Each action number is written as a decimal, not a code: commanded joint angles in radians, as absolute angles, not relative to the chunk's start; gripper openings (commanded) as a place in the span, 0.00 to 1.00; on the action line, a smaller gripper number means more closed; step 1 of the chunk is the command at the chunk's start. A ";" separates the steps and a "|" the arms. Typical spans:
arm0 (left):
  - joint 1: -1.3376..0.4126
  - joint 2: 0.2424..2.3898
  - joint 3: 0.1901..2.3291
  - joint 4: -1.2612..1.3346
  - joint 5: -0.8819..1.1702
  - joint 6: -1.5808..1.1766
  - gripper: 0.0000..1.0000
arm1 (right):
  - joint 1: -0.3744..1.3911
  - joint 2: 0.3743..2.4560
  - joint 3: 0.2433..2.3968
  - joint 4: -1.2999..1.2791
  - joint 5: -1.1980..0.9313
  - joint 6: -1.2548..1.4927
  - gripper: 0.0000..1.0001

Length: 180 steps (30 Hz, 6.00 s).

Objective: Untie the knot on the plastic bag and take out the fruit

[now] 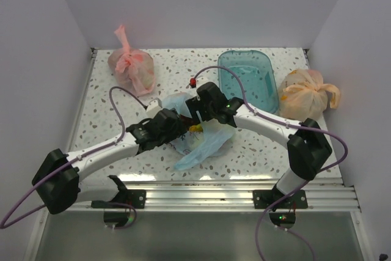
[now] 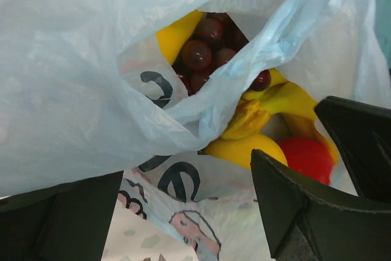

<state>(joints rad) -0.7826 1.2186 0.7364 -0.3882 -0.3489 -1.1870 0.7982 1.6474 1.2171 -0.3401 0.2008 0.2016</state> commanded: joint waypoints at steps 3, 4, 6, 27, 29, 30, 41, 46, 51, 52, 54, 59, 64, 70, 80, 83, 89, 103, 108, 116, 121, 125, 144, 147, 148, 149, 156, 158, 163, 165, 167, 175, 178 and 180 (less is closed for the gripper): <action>-0.792 1.284 0.729 -0.322 -0.442 -1.252 0.74 | 0.796 1.649 1.212 -0.291 0.230 0.198 0.68; -0.792 1.282 0.724 -0.340 -0.445 -1.250 0.67 | 0.796 1.651 1.219 -0.290 0.238 0.193 0.53; -0.790 1.276 0.719 -0.371 -0.472 -1.241 0.38 | 0.790 1.666 1.233 -0.293 0.265 0.178 0.37; -0.403 1.083 0.747 -0.411 -0.212 -0.703 0.01 | 0.745 1.698 1.466 -0.370 0.207 0.216 0.55; -0.405 1.065 0.747 -0.411 -0.174 -0.706 0.01 | 0.796 1.669 1.471 -0.376 0.228 0.216 0.63; -0.405 1.059 0.747 -0.411 -0.166 -0.709 0.02 | 0.814 1.651 1.471 -0.377 0.239 0.215 0.64; -0.411 1.009 0.696 -0.399 -0.133 -0.748 0.03 | 0.933 1.671 1.330 -0.478 0.109 0.216 0.67; -0.411 0.980 0.664 -0.403 -0.149 -0.770 0.04 | 0.972 1.571 1.145 -0.592 0.086 0.209 0.63; -0.410 0.983 0.624 -0.368 -0.091 -0.801 0.08 | 0.986 1.505 0.982 -0.632 0.078 0.241 0.63; -0.411 0.985 0.618 -0.359 -0.080 -0.804 0.08 | 0.986 1.506 0.967 -0.623 0.078 0.245 0.64; -0.410 0.982 0.597 -0.348 -0.060 -0.821 0.09 | 0.988 1.525 0.945 -0.617 0.069 0.253 0.68; -0.410 0.994 0.526 -0.270 0.027 -0.874 0.14 | 0.996 1.580 0.937 -0.578 0.072 0.247 0.86; -0.410 1.052 0.497 -0.227 0.057 -0.879 0.16 | 1.000 1.484 0.983 -0.589 0.084 0.247 0.96; -0.410 1.057 0.515 -0.233 0.046 -0.864 0.19 | 1.000 1.396 1.136 -0.690 0.078 0.235 0.99; -0.410 1.017 0.502 -0.291 0.045 -0.830 0.22 | 1.003 1.486 1.287 -0.600 -0.020 0.212 0.76; -0.410 1.009 0.503 -0.295 0.038 -0.830 0.22 | 1.006 1.535 1.238 -0.514 -0.041 0.207 0.67; -0.410 1.008 0.511 -0.291 0.028 -0.830 0.22 | 1.086 1.658 1.164 -0.500 -0.162 0.126 0.47; -0.410 1.000 0.564 -0.354 -0.049 -0.767 0.24 | 1.200 1.666 1.341 -0.693 -0.105 -0.049 0.64; -0.410 0.997 0.584 -0.382 -0.052 -0.736 0.26 | 1.157 1.631 1.387 -0.696 0.078 -0.113 0.67; -0.410 1.003 0.598 -0.391 -0.041 -0.715 0.27 | 1.083 1.706 1.497 -0.686 0.166 -0.274 0.68; -0.410 1.009 0.601 -0.394 -0.035 -0.704 0.27 | 1.037 1.762 1.546 -0.669 0.160 -0.339 0.65; -0.410 1.011 0.604 -0.390 -0.032 -0.703 0.27 | 1.023 1.831 1.569 -0.669 0.124 -0.365 0.64; -0.410 1.009 0.624 -0.408 -0.046 -0.684 0.27 | 1.022 1.724 1.604 -0.687 0.051 -0.385 0.02; -0.410 1.008 0.640 -0.419 -0.049 -0.681 0.27 | 1.023 1.640 1.600 -0.629 0.038 -0.374 0.00; -0.410 1.009 0.649 -0.423 -0.054 -0.678 0.27 | 1.023 1.617 1.591 -0.603 0.034 -0.371 0.00; -0.410 1.009 0.655 -0.432 -0.057 -0.675 0.27 | 1.022 1.564 1.566 -0.574 0.029 -0.370 0.00; -0.410 1.029 0.747 -0.489 -0.127 -0.641 0.22 | 1.022 1.416 1.425 -0.217 0.096 -0.351 0.00; -0.405 1.048 0.807 -0.508 -0.166 -0.626 0.22 | 1.020 1.410 1.385 -0.134 0.161 -0.344 0.00; -0.379 1.139 0.985 -0.545 -0.247 -0.554 0.19 | 1.020 1.439 1.391 0.058 0.341 -0.333 0.00; -0.368 1.160 1.038 -0.546 -0.259 -0.529 0.18 | 1.000 1.451 1.426 0.077 0.383 -0.319 0.00; -0.364 1.187 1.060 -0.546 -0.270 -0.517 0.17 | 0.958 1.445 1.434 0.103 0.406 -0.275 0.00; -0.357 1.116 0.994 -0.511 -0.135 -0.514 0.25 | 0.720 1.335 1.352 0.127 0.410 -0.046 0.00; -0.359 1.043 0.948 -0.509 -0.091 -0.506 0.32 | 0.614 1.298 1.293 0.143 0.442 0.038 0.00; -0.359 1.006 0.921 -0.508 -0.043 -0.496 0.43 | 0.526 1.287 1.264 0.155 0.445 0.104 0.00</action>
<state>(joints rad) -0.3622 1.0775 0.9489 -0.5396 -0.1307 -0.5251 0.6018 1.3300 1.2972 0.0662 0.4011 -0.0460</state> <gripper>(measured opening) 0.394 0.273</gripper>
